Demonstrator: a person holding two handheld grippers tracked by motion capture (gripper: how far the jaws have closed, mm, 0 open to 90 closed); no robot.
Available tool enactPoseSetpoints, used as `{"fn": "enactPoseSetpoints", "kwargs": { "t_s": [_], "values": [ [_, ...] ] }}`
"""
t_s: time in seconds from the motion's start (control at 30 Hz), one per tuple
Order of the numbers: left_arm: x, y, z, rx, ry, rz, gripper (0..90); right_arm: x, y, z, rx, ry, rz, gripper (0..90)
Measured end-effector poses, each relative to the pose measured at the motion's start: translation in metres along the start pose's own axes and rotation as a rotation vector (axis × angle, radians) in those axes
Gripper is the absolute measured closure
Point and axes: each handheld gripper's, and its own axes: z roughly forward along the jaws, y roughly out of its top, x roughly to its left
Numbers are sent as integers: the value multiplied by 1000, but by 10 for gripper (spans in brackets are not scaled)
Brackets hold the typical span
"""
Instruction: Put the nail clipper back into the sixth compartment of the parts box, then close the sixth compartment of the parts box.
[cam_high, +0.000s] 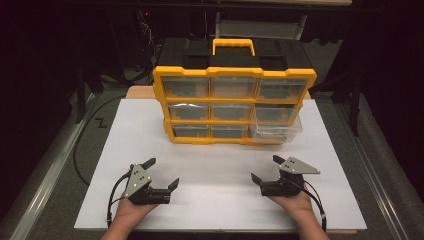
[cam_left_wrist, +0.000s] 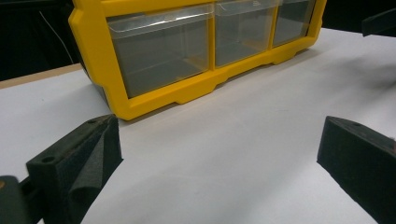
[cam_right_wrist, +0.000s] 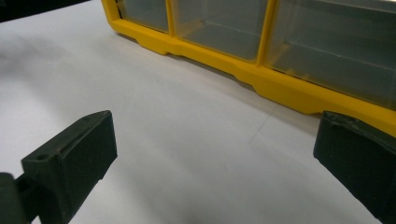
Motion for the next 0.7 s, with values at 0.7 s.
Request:
{"fn": "enactPoseSetpoints", "kwargs": {
  "t_s": [0.7],
  "values": [
    [1, -2, -4, -6, 8, -9, 6, 0, -2, -1, -17, -31, 3, 85]
  ]
}}
